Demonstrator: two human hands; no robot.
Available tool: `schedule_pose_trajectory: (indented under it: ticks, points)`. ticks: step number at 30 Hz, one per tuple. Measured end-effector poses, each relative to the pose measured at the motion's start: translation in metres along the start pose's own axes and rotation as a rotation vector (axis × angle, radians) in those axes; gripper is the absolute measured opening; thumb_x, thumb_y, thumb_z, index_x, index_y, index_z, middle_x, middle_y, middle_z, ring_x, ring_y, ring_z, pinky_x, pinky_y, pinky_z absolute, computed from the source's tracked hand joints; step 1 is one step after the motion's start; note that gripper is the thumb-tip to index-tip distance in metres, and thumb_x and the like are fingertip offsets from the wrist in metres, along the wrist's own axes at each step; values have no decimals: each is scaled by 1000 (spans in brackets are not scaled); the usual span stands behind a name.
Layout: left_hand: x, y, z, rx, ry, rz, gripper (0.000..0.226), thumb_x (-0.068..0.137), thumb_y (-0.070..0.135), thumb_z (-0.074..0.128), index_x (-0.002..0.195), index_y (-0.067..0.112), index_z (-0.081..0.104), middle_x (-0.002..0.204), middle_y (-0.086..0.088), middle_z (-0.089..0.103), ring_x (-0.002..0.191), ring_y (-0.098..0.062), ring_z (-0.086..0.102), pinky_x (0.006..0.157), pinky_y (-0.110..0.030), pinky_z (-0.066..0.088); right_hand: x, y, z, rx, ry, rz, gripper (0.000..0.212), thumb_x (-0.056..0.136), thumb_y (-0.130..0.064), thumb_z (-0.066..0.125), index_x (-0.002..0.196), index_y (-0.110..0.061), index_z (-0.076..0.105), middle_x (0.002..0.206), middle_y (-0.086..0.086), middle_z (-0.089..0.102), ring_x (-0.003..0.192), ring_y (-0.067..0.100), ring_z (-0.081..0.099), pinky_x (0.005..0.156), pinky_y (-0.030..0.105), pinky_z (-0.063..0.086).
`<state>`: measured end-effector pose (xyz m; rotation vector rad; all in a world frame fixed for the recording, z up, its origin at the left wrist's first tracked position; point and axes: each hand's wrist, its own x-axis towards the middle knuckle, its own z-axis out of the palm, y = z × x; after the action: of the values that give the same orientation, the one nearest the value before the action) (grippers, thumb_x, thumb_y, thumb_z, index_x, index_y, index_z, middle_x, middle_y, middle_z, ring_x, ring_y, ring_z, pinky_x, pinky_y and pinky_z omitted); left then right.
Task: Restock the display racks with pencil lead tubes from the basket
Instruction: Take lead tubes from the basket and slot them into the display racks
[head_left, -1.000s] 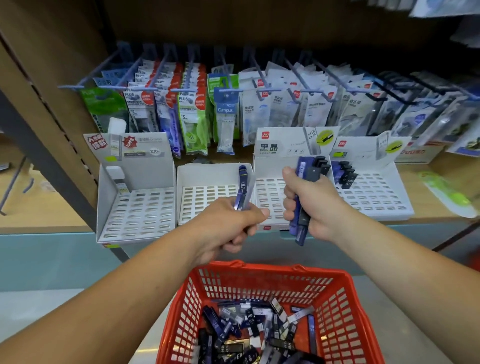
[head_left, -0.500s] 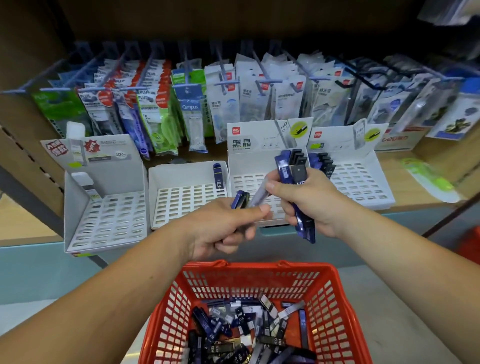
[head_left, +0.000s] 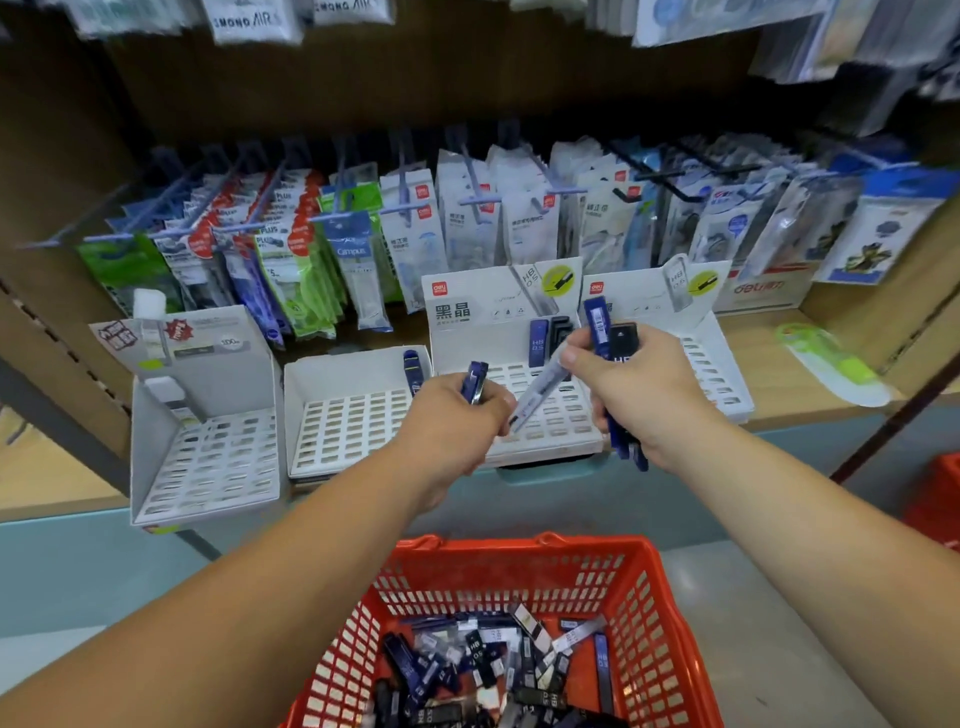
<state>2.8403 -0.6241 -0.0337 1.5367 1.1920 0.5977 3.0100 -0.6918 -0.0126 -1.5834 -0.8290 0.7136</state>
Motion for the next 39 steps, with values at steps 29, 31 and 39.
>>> schedule_pose_trajectory:
  ticks: [29, 31, 39]
  points:
    - [54, -21, -8, 194, 20, 33, 14, 94, 26, 75, 99, 14, 70, 102, -16, 72, 73, -25, 68, 71, -41, 64, 94, -11, 16, -555, -119, -369, 6, 92, -19, 76, 93, -22, 71, 84, -13, 70, 66, -8, 61, 65, 17, 50]
    - [55, -25, -6, 199, 6, 1, 19, 91, 23, 78, 102, 9, 71, 99, -19, 73, 61, -22, 61, 57, -32, 61, 98, -3, 21, -609, -120, -402, 9, 91, -21, 75, 95, -27, 71, 91, -12, 72, 86, 8, 68, 83, 32, 56]
    - [58, -27, -9, 31, 17, -5, 14, 88, 21, 82, 97, 15, 72, 97, -15, 73, 66, -18, 60, 47, -20, 50, 100, 20, 27, -797, -63, -556, 21, 89, -21, 74, 106, -31, 68, 93, -4, 73, 92, 28, 66, 77, 41, 56]
